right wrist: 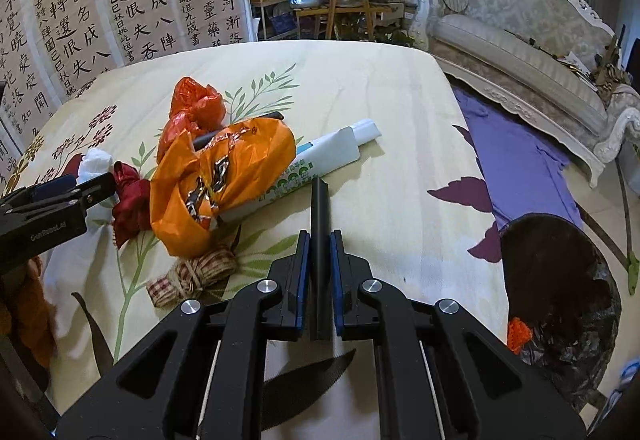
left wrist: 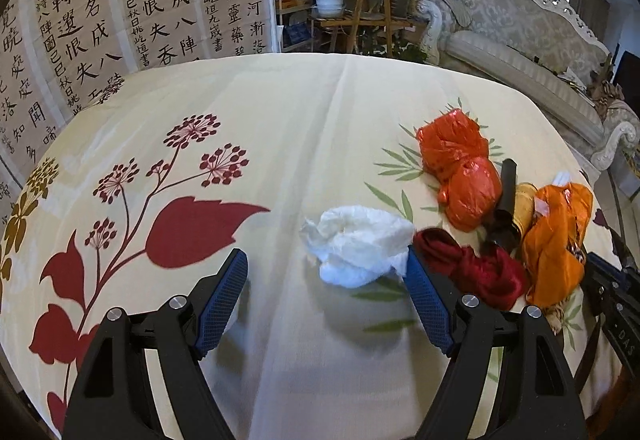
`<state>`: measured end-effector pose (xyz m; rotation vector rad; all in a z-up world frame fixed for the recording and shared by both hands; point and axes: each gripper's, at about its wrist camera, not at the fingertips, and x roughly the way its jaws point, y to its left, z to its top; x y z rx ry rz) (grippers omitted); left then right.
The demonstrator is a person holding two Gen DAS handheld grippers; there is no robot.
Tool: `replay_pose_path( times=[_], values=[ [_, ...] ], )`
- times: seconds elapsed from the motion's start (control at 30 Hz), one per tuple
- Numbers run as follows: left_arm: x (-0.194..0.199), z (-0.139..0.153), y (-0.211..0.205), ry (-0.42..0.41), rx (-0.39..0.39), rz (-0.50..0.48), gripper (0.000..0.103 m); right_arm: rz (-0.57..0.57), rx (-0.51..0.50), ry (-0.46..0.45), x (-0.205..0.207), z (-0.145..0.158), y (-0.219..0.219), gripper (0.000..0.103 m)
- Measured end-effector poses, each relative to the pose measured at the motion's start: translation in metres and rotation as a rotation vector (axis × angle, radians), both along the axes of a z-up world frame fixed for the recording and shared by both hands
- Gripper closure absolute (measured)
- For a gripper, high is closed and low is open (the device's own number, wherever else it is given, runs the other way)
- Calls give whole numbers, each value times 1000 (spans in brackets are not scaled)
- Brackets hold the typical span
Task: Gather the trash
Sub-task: 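Lower the left tool onto the white crumpled tissue and close it, then carry the white tissue over the black bin and open the left tool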
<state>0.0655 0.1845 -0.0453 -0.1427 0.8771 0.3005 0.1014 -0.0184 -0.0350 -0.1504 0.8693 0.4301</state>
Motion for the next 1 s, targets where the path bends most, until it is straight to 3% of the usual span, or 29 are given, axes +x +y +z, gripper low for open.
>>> replay_pose_path(
  times=[0.13, 0.3, 0.4, 1.0],
  values=[
    [6, 2, 3, -18, -6, -11, 27, -1, 1, 2, 1, 0, 1, 93],
    [9, -1, 1, -7, -16, -48, 61, -1, 0, 1, 2, 0, 2, 93],
    [8, 0, 0, -13, -23, -54, 67, -1, -3, 0, 2, 0, 1, 93],
    [-26, 9, -6, -51, -47, -46, 71, -16, 13, -30, -23, 5, -7, 93]
  ],
)
